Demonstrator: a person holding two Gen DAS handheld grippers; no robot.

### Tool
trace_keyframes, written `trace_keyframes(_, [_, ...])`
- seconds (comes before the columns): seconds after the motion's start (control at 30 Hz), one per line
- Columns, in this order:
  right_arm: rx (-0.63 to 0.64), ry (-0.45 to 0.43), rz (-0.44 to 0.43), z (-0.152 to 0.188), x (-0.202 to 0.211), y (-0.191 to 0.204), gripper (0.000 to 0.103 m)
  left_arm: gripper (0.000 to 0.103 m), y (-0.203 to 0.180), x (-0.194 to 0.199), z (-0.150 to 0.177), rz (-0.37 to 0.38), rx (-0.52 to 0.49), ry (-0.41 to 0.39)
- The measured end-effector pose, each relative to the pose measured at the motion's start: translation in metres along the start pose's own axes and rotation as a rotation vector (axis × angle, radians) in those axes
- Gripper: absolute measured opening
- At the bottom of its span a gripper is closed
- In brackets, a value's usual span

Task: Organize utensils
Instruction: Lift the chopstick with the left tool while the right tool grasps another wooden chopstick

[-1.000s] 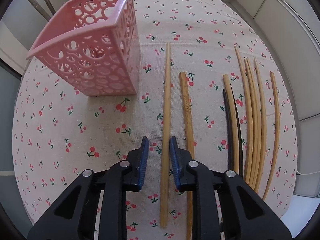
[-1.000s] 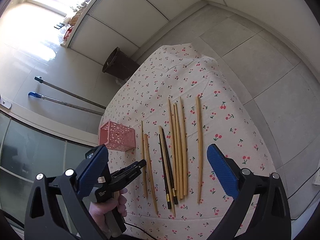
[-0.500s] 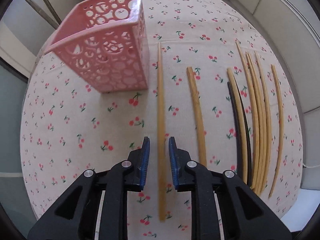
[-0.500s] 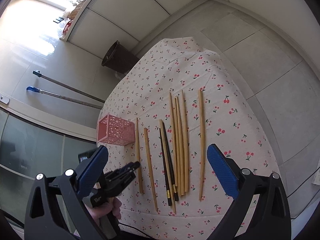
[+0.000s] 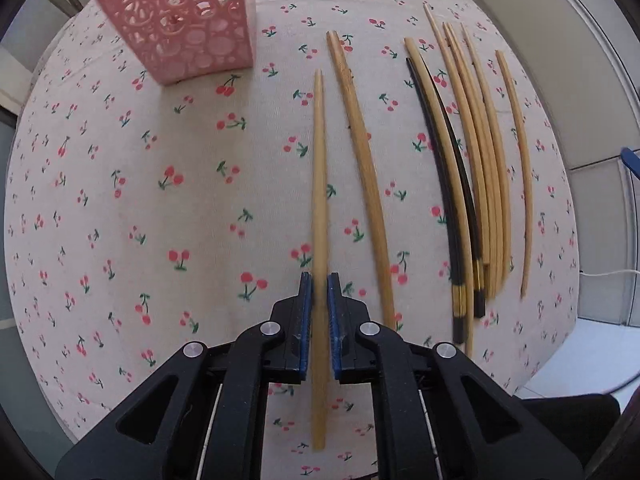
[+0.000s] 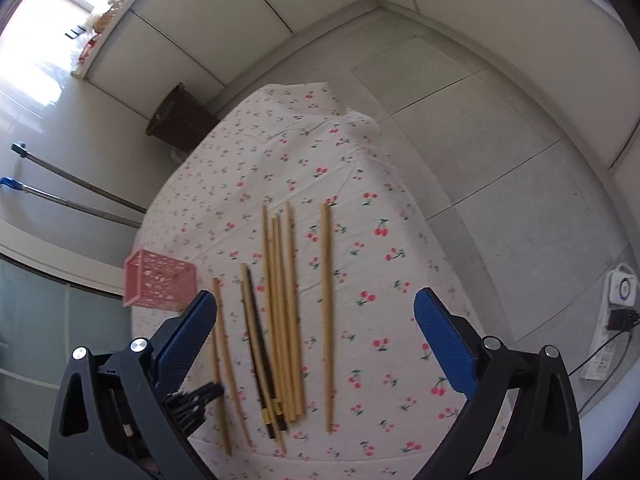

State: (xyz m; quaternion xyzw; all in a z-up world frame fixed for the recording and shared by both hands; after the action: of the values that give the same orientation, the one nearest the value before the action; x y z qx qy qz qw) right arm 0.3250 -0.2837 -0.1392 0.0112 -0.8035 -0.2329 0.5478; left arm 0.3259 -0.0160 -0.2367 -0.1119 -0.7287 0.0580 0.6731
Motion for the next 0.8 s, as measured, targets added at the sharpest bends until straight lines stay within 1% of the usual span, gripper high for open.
trace_keyframes(0.03, [-0.013,0.012,-0.017,-0.002,-0.002,-0.002,0.096,0.010,0.000,0.000,-0.001,-0.027,-0.007,-0.005])
trace_keyframes(0.07, [-0.029,0.021,-0.037,-0.003,-0.003,-0.002,0.096,0.010,-0.001,0.001,-0.004,-0.060,-0.022,-0.028])
trace_keyframes(0.13, [-0.034,0.021,-0.053,-0.003,-0.003,0.001,0.096,0.010,-0.002,0.000,-0.020,-0.099,-0.025,-0.052])
trace_keyframes(0.2, [-0.002,0.015,-0.031,-0.002,-0.003,0.008,0.096,0.010,-0.006,-0.008,-0.051,-0.106,-0.006,-0.064])
trace_keyframes(0.23, [0.015,0.013,-0.015,0.000,-0.003,0.010,0.096,0.010,-0.007,-0.010,-0.060,-0.105,0.006,-0.078])
trace_keyframes(0.33, [0.039,0.023,0.023,0.000,-0.011,0.010,0.096,0.009,-0.018,-0.020,-0.085,-0.120,0.006,-0.099])
trace_keyframes(0.4, [0.029,0.037,0.041,-0.003,-0.020,0.008,0.096,0.006,-0.032,-0.025,-0.098,-0.144,-0.016,-0.103])
trace_keyframes(0.43, [0.017,0.042,0.051,-0.005,-0.026,0.006,0.096,0.005,-0.039,-0.028,-0.101,-0.160,-0.036,-0.114])
trace_keyframes(0.47, [0.003,0.043,0.063,-0.007,-0.031,0.004,0.096,0.005,-0.044,-0.030,-0.092,-0.161,-0.045,-0.124])
trace_keyframes(0.5, [-0.011,0.041,0.080,-0.008,-0.037,0.002,0.096,0.005,-0.057,-0.028,-0.081,-0.150,-0.043,-0.135])
trace_keyframes(0.53, [-0.020,0.039,0.096,-0.010,-0.043,0.001,0.096,0.005,-0.061,-0.025,-0.082,-0.122,-0.036,-0.159])
trace_keyframes(0.57, [-0.025,0.039,0.112,-0.012,-0.049,0.000,0.096,0.005,-0.057,-0.010,-0.055,-0.113,-0.034,-0.189])
trace_keyframes(0.6, [-0.031,0.040,0.124,-0.013,-0.055,0.000,0.096,0.005,-0.060,0.002,-0.050,-0.100,-0.033,-0.225])
trace_keyframes(0.67, [-0.039,0.045,0.128,-0.017,-0.066,0.003,0.094,0.005,-0.069,0.029,-0.045,-0.032,-0.040,-0.304])
trace_keyframes(0.73, [-0.030,0.048,0.131,-0.021,-0.075,0.010,0.091,0.005,-0.077,0.053,-0.038,0.006,-0.058,-0.374])
trace_keyframes(0.77, [-0.018,0.046,0.143,-0.023,-0.079,0.014,0.088,0.005,-0.068,0.066,-0.020,0.023,-0.073,-0.408])
trace_keyframes(0.8, [-0.002,0.042,0.160,-0.025,-0.083,0.019,0.083,0.005,-0.052,0.088,-0.003,0.033,-0.085,-0.431])
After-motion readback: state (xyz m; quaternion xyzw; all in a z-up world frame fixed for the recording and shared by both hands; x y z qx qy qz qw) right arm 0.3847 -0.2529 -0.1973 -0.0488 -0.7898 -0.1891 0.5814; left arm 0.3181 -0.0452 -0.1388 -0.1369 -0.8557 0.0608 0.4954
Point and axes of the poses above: each gripper's, at about its wrist camera, not at the fingertips, and x roughly against the way its jaws point, y to its left, z to its underside, the point moved 2 cm from there along -x, roughly the way its jaws point, and after that the axes turned 8 degrees about z, right-handed, at the moved point
